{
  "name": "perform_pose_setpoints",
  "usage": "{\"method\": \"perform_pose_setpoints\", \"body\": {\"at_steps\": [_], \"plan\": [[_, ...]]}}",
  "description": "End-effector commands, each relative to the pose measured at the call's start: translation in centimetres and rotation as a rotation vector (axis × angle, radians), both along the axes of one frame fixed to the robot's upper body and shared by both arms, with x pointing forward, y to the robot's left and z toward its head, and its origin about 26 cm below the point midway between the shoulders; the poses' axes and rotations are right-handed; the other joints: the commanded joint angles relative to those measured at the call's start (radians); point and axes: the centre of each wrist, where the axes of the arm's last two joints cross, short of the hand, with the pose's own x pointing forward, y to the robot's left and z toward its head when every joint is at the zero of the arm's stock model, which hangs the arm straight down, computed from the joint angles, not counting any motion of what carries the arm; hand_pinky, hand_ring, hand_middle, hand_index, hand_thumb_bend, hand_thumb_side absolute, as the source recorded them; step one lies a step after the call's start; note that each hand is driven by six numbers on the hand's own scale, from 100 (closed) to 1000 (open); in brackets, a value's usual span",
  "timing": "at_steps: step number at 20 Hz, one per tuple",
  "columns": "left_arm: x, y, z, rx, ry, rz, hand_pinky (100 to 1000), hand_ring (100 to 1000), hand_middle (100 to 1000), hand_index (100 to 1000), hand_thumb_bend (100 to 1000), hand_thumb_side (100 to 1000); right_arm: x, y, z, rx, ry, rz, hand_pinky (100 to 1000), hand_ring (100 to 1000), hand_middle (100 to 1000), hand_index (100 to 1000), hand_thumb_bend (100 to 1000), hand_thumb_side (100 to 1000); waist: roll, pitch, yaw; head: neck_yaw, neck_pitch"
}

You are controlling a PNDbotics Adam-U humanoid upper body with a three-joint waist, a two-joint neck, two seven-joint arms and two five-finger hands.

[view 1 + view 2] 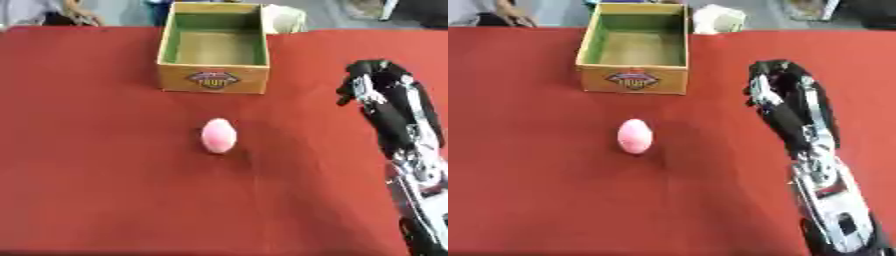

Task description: Pick up objects on the table and place them in the box.

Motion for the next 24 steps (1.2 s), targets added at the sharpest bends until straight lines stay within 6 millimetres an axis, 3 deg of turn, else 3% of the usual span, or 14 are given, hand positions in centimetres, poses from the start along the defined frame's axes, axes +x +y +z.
{"method": "perform_pose_setpoints", "body": {"at_steps": [1,7,15,24], "plan": [[0.0,0.0,0.8,-0.003,-0.030,-0.001,436,479,377,505,100,644,-0.1,-0.1,0.9,-0.036,-0.033,0.006,411,498,462,615,100,441,0.003,-0.009,0.001,-0.005,0.012],[0.0,-0.1,0.9,-0.006,-0.035,-0.005,436,478,377,505,100,645,-0.1,-0.1,1.0,-0.049,-0.040,0.008,411,499,463,623,100,443,0.002,0.004,0.005,-0.017,0.007],[0.0,-0.2,1.0,-0.012,-0.040,-0.010,438,478,375,503,100,646,0.0,-0.3,1.5,-0.094,-0.069,0.021,428,520,480,661,100,471,0.006,0.028,0.007,-0.021,-0.031],[0.0,-0.3,1.0,-0.020,-0.040,-0.016,440,479,374,500,100,646,0.3,-1.2,2.9,-0.340,-0.156,0.038,491,602,565,741,100,552,0.013,0.059,0.004,-0.020,-0.069]]}}
